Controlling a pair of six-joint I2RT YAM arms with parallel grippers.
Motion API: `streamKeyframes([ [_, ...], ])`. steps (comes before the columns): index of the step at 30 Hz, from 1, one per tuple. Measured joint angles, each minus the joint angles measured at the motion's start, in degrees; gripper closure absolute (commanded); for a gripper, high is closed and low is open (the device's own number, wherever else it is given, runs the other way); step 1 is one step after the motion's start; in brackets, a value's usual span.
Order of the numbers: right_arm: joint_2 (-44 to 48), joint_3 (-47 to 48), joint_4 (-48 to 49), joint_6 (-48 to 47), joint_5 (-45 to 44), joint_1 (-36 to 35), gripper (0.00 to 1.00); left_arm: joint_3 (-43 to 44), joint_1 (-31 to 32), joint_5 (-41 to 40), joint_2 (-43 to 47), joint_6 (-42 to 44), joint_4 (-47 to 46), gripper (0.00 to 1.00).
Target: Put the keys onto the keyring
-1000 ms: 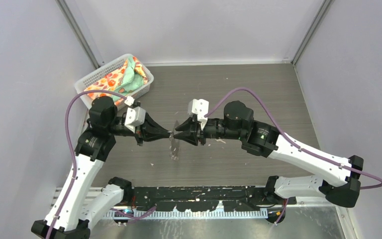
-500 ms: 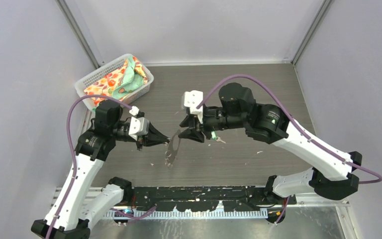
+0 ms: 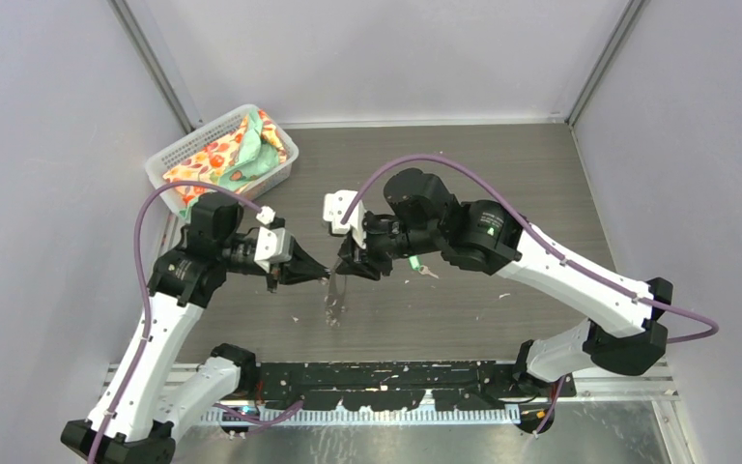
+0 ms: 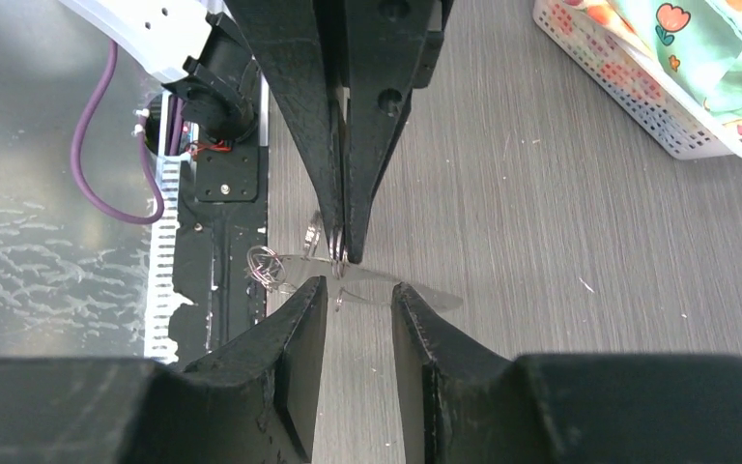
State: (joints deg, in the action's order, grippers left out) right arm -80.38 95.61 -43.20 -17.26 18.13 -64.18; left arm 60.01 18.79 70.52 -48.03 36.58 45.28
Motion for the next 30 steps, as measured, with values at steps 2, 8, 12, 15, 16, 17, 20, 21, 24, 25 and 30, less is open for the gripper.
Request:
streamKeyframes([
  [2, -0.33, 0.00, 0.61, -0.15, -0.11, -0.31, 0.64, 0.00, 0.02, -0.02, -0.24, 0.02, 0.15, 1.00],
  [8, -1.51, 0.00, 2.27, -0.39, -0.04, -0.76, 0.66, 0.74, 0.13, -0.26, -0.98, -0.02, 0.85, 1.00],
  [12, -2.38, 0.00, 2.51, -0.42, 0.15, -0.76, 0.66, 0.94, 0.13, -0.44, -1.07, -0.07, 0.87, 1.00],
  [15, -2.67, 0.00, 2.49, -0.46, 0.15, -0.87, 0.74, 0.94, 0.13, -0.48, -1.14, -0.07, 0.85, 1.00],
  [16, -2.73, 0.00, 2.51, -0.50, 0.20, -0.90, 0.78, 0.94, 0.13, -0.46, -1.14, -0.07, 0.87, 1.00],
  [17, -2.80, 0.00, 2.51, -0.57, 0.20, -0.90, 0.82, 0.94, 0.13, -0.50, -1.14, -0.07, 0.87, 1.00],
  [20, -3.08, 0.00, 2.45, -0.61, 0.37, -0.98, 0.97, 0.96, 0.13, -0.92, -1.38, -0.09, 0.87, 1.00],
  [21, -3.23, 0.00, 2.40, -0.74, 0.35, -1.03, 0.99, 0.98, 0.13, -1.03, -1.46, -0.11, 0.87, 1.00],
  [24, -3.34, 0.00, 2.40, -0.90, 0.15, -1.07, 0.99, 1.09, 0.13, -1.51, -1.53, -0.26, 1.27, 1.00],
  [25, -3.34, 0.00, 2.40, -0.90, 0.15, -1.07, 0.99, 1.18, 0.13, -1.57, -1.53, -0.42, 1.29, 1.00],
  [30, -3.34, 0.00, 2.51, -0.63, -0.11, -1.07, 0.97, 1.46, 0.13, -2.05, -1.75, -3.15, 0.96, 1.00],
])
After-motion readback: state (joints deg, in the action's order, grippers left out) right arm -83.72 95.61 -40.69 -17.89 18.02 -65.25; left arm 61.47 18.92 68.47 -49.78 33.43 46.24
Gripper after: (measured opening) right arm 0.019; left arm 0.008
